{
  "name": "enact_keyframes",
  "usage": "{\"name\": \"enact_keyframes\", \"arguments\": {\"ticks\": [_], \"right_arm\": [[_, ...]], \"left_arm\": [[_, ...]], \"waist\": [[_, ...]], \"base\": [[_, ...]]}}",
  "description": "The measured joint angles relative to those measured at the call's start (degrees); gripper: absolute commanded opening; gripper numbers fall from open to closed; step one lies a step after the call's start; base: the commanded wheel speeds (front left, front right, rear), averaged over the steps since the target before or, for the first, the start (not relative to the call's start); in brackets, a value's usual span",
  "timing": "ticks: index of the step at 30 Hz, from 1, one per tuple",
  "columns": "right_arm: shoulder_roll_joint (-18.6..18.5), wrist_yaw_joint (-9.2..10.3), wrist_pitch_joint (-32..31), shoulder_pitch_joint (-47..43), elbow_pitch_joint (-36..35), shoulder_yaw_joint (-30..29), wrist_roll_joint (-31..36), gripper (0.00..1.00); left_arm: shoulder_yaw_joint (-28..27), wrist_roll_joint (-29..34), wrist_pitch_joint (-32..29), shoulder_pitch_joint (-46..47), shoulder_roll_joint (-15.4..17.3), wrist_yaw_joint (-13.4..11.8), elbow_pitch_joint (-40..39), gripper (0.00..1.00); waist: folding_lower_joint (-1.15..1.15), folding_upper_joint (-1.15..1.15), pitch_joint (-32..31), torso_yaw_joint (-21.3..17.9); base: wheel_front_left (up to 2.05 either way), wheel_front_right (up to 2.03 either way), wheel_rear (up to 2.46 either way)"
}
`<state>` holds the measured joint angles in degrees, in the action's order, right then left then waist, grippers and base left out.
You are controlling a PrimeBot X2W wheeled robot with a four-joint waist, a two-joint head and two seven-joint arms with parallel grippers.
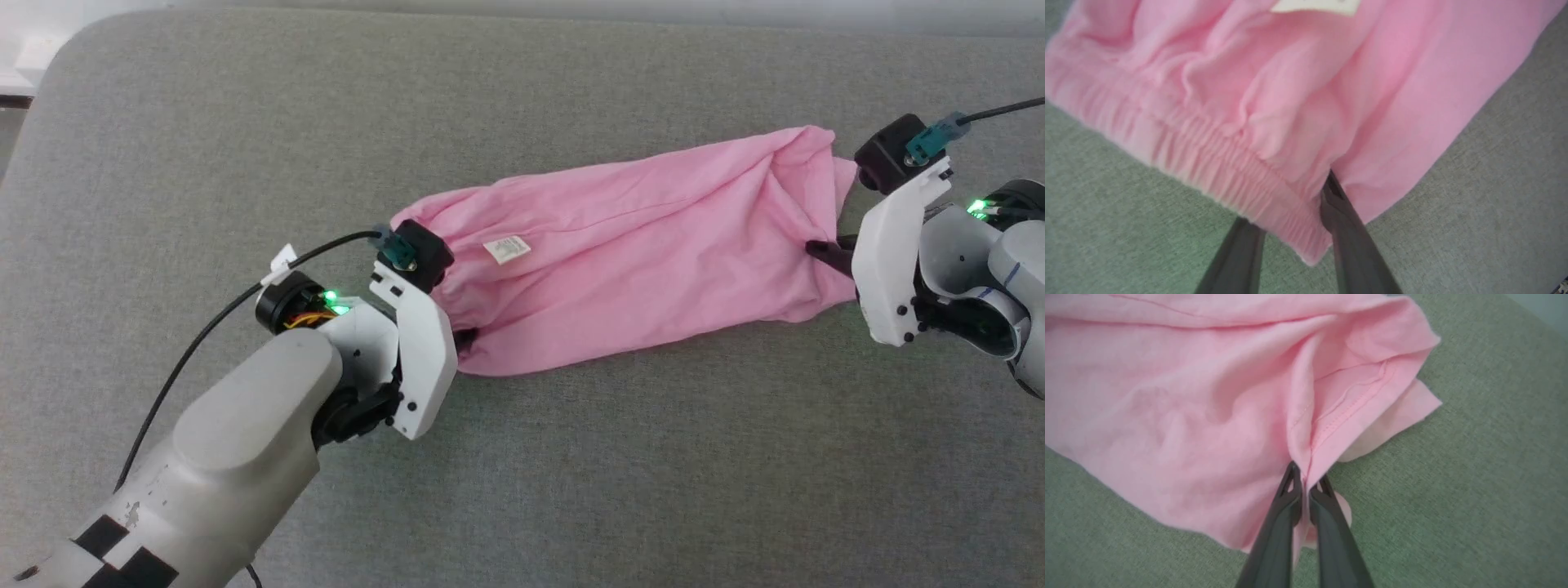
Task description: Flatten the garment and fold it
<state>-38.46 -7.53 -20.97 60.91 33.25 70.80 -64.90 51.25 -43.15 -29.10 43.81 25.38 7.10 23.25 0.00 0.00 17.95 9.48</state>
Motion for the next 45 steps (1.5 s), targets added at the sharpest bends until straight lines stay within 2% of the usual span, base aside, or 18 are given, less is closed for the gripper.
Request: {"name": "enact_keyframes", "arguments": {"ticks": [4,8,18,24,30,31,32,33,34,36,39,45], "right_arm": [[-0.3,0.0,3.7,-0.3,-1.1,-0.1,-0.1,0.0],[-2.2,-0.01,6.3,-1.6,-3.9,0.2,-0.1,0.0],[-12.0,-0.01,11.1,-11.1,-15.2,0.5,-0.6,0.0],[-16.5,-0.01,11.6,-19.7,-18.2,0.1,-1.3,0.0],[-15.6,-0.07,9.3,-26.3,-15.8,-0.1,-0.5,0.0],[-15.1,-0.07,9.3,-26.8,-15.2,-0.4,-0.3,0.0],[-14.7,-0.1,9.4,-27.1,-14.7,-1.0,0.0,0.0],[-14.2,-0.1,9.6,-27.5,-14.1,-1.7,0.0,0.27],[-13.7,-0.1,10.1,-28.1,-13.6,-2.6,0.0,1.0],[-12.9,-0.09,11.1,-29.1,-12.9,-4.4,0.0,1.0],[-13.0,-0.08,11.5,-29.5,-14.4,-6.6,1.5,1.0],[-17.3,-0.08,9.6,-29.6,-20.0,-12.9,4.5,1.0]], "left_arm": [[1.3,-2.0,4.3,0.2,0.7,0.0,0.2,0.0],[0.7,-4.4,8.9,-0.1,3.0,0.0,-0.6,0.0],[1.7,-6.8,13.1,-9.5,7.0,-0.2,-9.7,0.0],[3.9,-6.8,14.7,-15.8,7.0,-2.6,-12.4,0.0],[6.2,-6.5,16.2,-20.0,5.4,-3.5,-10.9,0.0],[6.3,-6.3,16.7,-20.3,5.2,-3.8,-10.6,0.24],[6.3,-6.2,17.1,-20.4,5.0,-4.2,-10.2,0.24],[6.3,-5.9,17.7,-20.4,4.9,-4.3,-10.0,1.0],[6.1,-5.8,18.3,-20.4,4.9,-4.6,-9.9,1.0],[6.0,-5.3,19.8,-20.8,5.1,-5.4,-10.0,1.0],[5.7,-2.7,23.1,-22.5,6.4,-8.0,-11.6,1.0],[2.6,2.3,30.2,-24.4,9.9,-15.9,-18.0,1.0]], "waist": [[0.01,0.0,-0.6,-0.6],[0.0,0.0,-2.1,-1.1],[-0.01,0.0,-7.1,-2.2],[-0.01,0.0,-8.8,-2.6],[-0.01,0.0,-8.8,-3.4],[-0.01,0.0,-8.9,-3.4],[-0.01,0.0,-9.1,-3.3],[-0.01,0.0,-9.4,-3.3],[-0.01,0.0,-9.6,-3.2],[0.0,0.0,-10.4,-3.2],[0.0,0.0,-11.9,-3.2],[-0.01,0.0,-15.2,-2.9]], "base": [[0.0,0.0,0.0],[0.0,0.0,0.0],[0.0,0.0,0.0],[0.0,0.0,0.0],[0.0,0.0,0.0],[0.0,0.0,0.0],[0.0,0.0,0.0],[0.0,0.0,0.0],[0.0,0.0,0.0],[0.0,0.0,0.0],[0.0,0.0,0.0],[0.0,0.0,0.0]]}}
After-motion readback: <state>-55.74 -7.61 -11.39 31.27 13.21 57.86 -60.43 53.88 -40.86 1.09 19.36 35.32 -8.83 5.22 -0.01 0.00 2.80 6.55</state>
